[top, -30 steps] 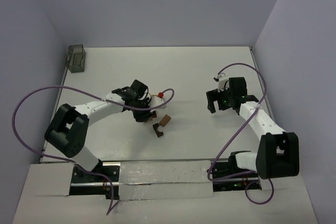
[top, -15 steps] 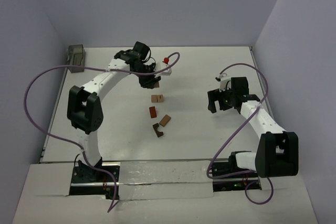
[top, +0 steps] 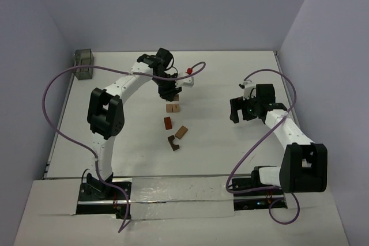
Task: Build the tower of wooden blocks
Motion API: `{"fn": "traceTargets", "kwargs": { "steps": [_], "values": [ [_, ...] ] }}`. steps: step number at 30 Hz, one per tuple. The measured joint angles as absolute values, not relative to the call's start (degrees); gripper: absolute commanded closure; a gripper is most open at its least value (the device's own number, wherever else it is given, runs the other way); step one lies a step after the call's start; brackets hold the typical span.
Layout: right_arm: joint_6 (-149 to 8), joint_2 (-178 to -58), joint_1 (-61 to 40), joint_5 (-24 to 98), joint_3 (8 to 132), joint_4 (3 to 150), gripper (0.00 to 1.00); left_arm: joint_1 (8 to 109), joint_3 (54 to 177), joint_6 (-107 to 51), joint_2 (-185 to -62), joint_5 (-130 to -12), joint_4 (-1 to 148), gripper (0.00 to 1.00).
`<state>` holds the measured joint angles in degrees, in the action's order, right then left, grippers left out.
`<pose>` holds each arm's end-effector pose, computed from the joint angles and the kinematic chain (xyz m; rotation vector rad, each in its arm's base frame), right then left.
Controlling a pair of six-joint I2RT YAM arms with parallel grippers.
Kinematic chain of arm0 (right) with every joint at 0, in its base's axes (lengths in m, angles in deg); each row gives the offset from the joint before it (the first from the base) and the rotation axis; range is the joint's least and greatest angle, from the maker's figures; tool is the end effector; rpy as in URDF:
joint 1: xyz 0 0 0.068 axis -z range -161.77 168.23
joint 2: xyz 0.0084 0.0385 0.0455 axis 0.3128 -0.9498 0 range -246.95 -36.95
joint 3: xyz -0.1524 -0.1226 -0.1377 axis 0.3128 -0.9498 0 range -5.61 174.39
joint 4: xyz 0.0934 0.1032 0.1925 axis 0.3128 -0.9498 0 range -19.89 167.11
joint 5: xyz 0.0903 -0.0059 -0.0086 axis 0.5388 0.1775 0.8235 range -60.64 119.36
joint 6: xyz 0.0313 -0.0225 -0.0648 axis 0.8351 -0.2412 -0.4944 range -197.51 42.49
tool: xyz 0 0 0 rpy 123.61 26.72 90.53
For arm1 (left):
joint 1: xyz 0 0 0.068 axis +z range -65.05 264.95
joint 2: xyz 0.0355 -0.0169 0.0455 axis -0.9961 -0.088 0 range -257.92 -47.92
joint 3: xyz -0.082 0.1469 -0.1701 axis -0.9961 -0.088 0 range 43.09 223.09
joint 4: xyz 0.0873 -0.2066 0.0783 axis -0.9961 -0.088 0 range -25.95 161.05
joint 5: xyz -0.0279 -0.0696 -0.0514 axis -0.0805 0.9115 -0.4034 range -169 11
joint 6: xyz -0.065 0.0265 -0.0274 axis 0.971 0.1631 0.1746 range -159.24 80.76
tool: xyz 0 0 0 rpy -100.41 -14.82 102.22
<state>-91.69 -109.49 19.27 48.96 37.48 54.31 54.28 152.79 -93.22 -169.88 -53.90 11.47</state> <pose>0.2541 0.0169 0.1706 -0.4205 2.3980 0.3060 0.3383 -0.2320 0.1950 1.8909 1.9334 -0.5017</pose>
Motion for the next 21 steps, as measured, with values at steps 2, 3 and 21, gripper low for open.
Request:
{"fn": "traceTargets", "kwargs": {
  "steps": [2, 3, 21],
  "values": [
    [-91.68, -109.57, 19.27, 48.95, 37.48, 54.32, 0.0, 53.99, 152.73, -93.39, -170.05, -53.9, 11.49, 0.81],
    [-91.67, -109.59, 19.27, 48.94, 37.48, 54.33, 0.0, 53.88, 152.66, -93.44, -170.12, -53.9, 11.52, 0.81],
    [-91.66, -110.84, 19.27, 48.93, 37.48, 54.37, 0.0, 53.86, 152.29, -93.57, -173.4, -54.33, 11.54, 0.75]
  ]
}}
